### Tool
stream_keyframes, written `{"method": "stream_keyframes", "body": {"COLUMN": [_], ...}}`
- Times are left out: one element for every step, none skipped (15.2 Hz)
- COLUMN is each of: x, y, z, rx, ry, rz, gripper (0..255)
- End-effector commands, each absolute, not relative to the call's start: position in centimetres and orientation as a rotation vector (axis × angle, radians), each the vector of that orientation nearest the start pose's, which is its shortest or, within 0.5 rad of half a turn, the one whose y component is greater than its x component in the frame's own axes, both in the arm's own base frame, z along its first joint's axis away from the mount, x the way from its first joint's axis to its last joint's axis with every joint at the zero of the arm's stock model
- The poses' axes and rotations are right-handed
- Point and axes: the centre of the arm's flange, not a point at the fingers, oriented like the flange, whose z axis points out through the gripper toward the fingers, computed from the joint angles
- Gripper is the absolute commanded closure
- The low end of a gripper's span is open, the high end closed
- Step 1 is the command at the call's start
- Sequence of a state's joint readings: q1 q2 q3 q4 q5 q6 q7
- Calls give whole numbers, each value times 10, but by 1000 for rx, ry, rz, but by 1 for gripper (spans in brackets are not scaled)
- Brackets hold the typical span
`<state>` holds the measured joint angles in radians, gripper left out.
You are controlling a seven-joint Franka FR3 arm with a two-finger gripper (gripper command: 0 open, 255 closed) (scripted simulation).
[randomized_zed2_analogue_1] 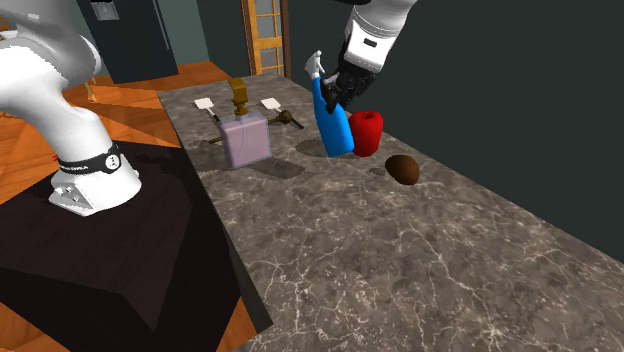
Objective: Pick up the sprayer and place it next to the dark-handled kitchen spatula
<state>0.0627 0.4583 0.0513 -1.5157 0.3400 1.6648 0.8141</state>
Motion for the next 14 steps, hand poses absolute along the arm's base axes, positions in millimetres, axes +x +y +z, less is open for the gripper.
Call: {"method": "stream_keyframes", "body": {"x": [639,636,633,630,627,624,622,619,616,613,610,607,604,601], "y": [128,141,154,166,179,192,205,218,231,244,257,269,282,295], "z": [383,383,383,383,383,383,383,383,383,384,384,384,384,384], "rx": [-2672,-2672,-2672,-2672,-2672,-2672,-2672,-2672,-2672,-2672,-2672,-2672,-2672,-2672], "ry": [1112,1112,1112,1112,1112,1112,1112,1112,1112,1112,1112,1112,1112,1112], "rz": [636,636,636,636,636,636,636,636,636,636,636,636,636,636], "gripper": [255,255,255,255,255,255,255,255,255,255,255,255,255,255]}}
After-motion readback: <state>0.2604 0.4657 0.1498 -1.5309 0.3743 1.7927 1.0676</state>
